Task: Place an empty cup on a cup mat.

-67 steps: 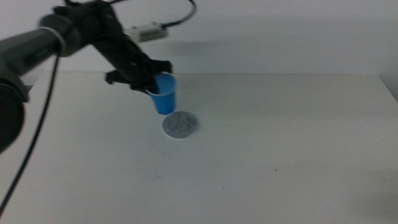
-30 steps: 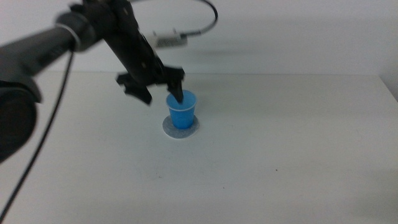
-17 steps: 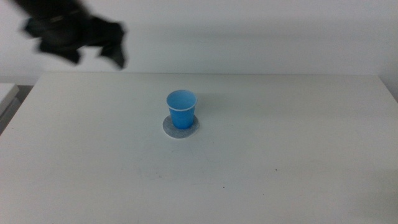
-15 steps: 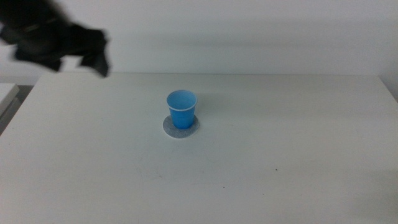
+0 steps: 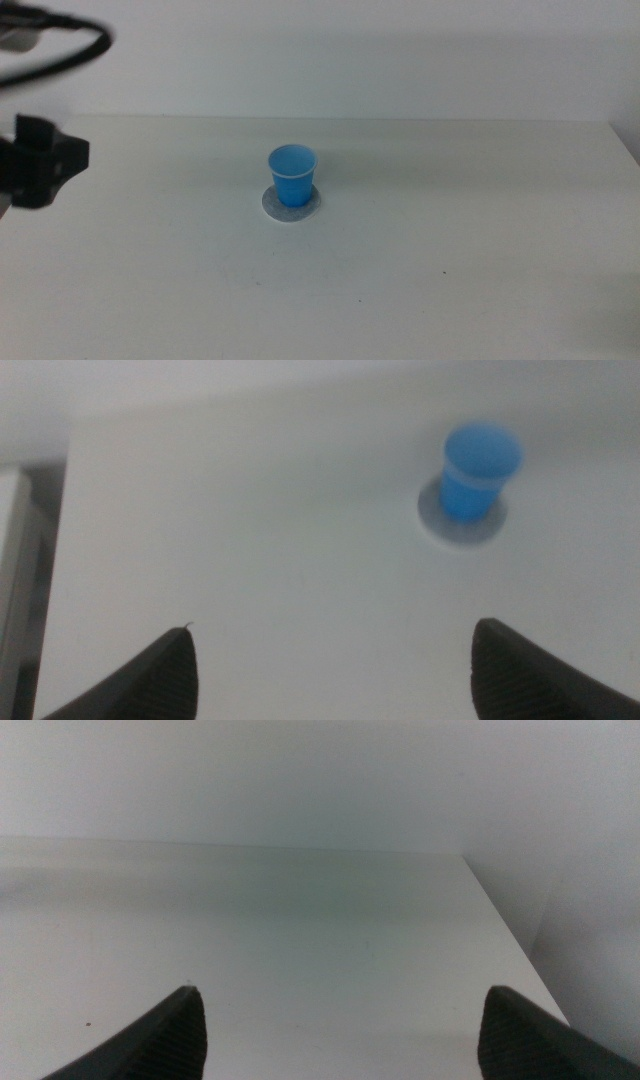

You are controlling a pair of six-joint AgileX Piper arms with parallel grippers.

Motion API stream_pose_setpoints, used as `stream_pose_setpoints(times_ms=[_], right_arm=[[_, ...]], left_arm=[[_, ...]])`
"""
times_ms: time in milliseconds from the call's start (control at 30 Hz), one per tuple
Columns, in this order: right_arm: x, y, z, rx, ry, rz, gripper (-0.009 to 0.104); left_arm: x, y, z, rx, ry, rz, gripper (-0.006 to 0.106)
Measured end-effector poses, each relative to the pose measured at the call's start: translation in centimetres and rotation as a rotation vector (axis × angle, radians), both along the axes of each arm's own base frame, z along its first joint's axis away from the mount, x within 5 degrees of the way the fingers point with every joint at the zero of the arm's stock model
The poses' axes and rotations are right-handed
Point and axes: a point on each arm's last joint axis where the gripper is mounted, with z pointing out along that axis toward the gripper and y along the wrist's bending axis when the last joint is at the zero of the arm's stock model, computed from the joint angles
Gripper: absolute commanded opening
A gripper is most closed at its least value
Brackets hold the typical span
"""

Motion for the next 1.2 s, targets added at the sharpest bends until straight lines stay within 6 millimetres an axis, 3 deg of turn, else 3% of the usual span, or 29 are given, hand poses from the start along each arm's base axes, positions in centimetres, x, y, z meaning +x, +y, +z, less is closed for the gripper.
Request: stream_pose_setpoints(times_ms=[133, 233, 433, 467, 667, 1200], right_arm=[[0.0, 0.0, 0.0, 0.000, 0.000, 0.000, 0.093], [0.0, 0.0, 0.0, 0.000, 0.000, 0.000, 0.093], [0.0, 0.0, 0.0, 0.000, 0.000, 0.000, 0.093], [0.0, 0.0, 0.0, 0.000, 0.000, 0.000, 0.093], [0.0, 0.0, 0.0, 0.000, 0.000, 0.000, 0.093], [0.0, 0.0, 0.0, 0.000, 0.000, 0.000, 0.093]], left_arm=[[-1.8, 0.6, -2.0, -0.032, -0.179, 0.016, 0.094], [-4.5, 1.5, -4.1, -0.097, -0.312, 0.067, 0.094], [-8.1, 3.0, -10.5, -0.141, -0.415, 0.201, 0.094], [-9.0, 3.3, -12.6, -0.142, -0.448, 0.239, 0.094], [-10.2, 3.5, -16.9, -0.157, -0.514, 0.296, 0.094], [-10.1, 3.5, -17.2, -0.126, -0.580, 0.276, 0.094]])
